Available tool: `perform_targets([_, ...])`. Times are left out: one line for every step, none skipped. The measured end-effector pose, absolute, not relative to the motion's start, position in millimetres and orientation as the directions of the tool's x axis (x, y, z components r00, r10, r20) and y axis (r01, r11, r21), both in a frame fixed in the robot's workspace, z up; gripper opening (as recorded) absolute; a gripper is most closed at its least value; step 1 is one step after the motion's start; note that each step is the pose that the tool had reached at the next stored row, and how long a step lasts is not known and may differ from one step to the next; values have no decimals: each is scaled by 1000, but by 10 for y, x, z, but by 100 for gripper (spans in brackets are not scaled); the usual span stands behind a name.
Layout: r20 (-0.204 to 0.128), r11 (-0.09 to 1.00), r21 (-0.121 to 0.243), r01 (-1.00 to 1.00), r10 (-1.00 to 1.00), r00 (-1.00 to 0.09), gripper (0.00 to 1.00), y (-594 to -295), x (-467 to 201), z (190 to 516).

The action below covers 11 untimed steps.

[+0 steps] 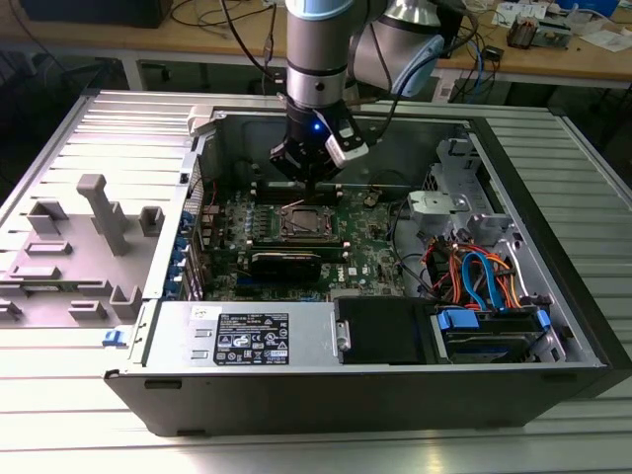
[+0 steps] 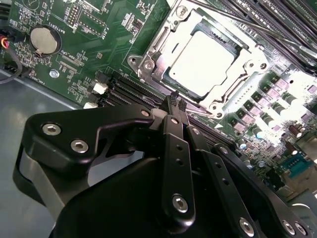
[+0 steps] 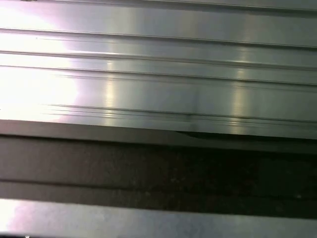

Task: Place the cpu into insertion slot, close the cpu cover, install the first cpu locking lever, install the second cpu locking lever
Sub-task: 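Install the first cpu locking lever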

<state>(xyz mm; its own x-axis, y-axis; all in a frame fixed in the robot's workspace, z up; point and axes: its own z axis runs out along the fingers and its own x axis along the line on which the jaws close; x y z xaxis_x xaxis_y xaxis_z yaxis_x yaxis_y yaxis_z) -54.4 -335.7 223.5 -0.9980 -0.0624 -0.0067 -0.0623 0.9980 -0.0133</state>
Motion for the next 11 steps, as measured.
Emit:
perform_targets([-7, 998, -14, -61, -61, -998, 11, -3357, -538, 2231])
perform_targets([-7, 998, -15, -60, -60, -998, 11, -3357, -536, 2224])
perform_targets([-7, 998, -16, -60, -60, -998, 11, -3357, -533, 2216])
perform_targets([-7, 998, -16, -59, -59, -998, 11, -3357, -533, 2208])
perform_targets([-7, 998, -16, -59, -59, -998, 11, -3357, -530, 2196])
perform_targets([-7, 998, -16, -59, -59, -998, 11, -3357, -528, 2186])
perform_targets([-7, 998, -16, -58, -59, -998, 11, -3357, -527, 2175])
perform_targets([-7, 998, -16, -58, -58, -998, 11, -3357, -525, 2165])
perform_targets([-7, 998, -16, -58, -58, -998, 11, -3357, -521, 2150])
perform_targets([-7, 998, -16, -58, -58, -998, 11, -3357, -518, 2144])
perform_targets([-7, 998, -17, -57, -57, -998, 11, -3357, -514, 2135])
